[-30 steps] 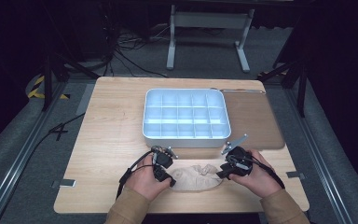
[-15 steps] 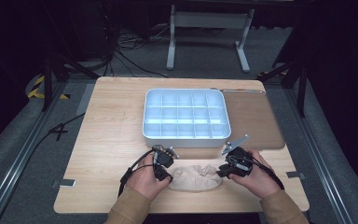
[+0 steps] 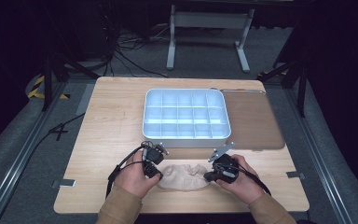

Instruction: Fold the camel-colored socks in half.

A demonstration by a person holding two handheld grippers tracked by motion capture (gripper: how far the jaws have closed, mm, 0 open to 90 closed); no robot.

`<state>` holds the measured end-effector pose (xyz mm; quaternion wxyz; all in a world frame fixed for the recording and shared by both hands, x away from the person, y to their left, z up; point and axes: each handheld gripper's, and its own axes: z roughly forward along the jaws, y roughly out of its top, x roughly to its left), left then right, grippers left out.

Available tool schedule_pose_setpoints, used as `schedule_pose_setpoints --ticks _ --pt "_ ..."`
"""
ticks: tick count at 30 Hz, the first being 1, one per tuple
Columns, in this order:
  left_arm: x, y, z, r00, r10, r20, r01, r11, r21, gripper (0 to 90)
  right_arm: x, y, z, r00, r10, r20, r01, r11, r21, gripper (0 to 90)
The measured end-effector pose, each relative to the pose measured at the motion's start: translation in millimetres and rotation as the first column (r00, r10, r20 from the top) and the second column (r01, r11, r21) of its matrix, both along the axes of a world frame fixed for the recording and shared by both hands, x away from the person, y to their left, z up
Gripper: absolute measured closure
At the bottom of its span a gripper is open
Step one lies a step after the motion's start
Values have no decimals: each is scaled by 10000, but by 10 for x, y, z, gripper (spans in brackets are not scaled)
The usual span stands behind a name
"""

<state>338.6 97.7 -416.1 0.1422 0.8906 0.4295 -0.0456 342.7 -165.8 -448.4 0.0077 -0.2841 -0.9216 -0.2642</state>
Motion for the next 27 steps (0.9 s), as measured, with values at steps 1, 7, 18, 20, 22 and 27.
schedule_pose_setpoints --ticks 1,7,18,20,22,27 --pt "-1 3 1 10000 -7 13 7 10000 78 853 2 8 -11 10000 -65 -3 65 10000 -52 898" --pt "-8 -4 -13 9999 -69 -122 70 10000 34 852 6 12 -28 9998 -131 160 135 9996 -249 898" --pt "-16 -66 58 9995 -203 233 210 9994 -280 847 -2 8 -40 9996 -86 261 92 9997 -208 900" --pt "-12 -77 77 9993 -306 225 317 9983 -489 847 -4 6 -42 9996 -86 275 91 9998 -189 900" --pt "-13 -84 113 9990 -319 300 339 9969 -703 847 -3 0 -48 9996 -94 272 97 9999 -110 900" --pt "-16 -126 167 9983 -493 321 524 9932 -1040 847 -9 7 -44 9993 44 371 -37 9998 -205 900"
